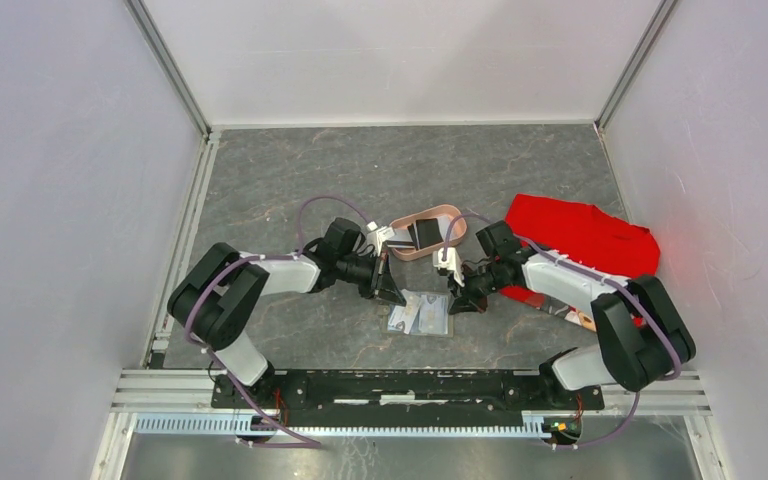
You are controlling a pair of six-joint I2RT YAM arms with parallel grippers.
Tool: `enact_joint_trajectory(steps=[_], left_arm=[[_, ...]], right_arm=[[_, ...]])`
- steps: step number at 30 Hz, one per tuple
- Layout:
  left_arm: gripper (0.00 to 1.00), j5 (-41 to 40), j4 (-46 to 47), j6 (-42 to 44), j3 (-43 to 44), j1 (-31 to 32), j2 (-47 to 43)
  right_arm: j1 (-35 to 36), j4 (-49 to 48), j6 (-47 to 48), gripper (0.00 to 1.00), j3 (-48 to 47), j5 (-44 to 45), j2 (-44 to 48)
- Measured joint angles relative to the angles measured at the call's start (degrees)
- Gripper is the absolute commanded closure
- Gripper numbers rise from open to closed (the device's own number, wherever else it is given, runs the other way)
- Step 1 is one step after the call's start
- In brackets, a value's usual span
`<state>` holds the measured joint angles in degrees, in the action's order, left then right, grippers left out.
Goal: Put the credit cards into the card holder
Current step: Insert the credit card into the card holder.
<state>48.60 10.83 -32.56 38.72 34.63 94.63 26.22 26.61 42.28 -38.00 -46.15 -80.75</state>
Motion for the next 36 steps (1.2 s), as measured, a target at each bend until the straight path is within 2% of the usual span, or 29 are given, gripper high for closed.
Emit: enact_joint_trajectory(steps=[27, 36], left_arm=[[0.98, 2.8, 5.6, -5.4, 0.0, -0.8, 8.0], [0.98, 2.2, 4.1, -8.1, 0.5, -0.8, 8.7]], right_arm=[[4.5, 1.1, -0.3, 0.96, -2.6, 5.5, -5.9], [4.9, 1.6, -0.5, 0.96, -3.0, 6.2, -6.0]])
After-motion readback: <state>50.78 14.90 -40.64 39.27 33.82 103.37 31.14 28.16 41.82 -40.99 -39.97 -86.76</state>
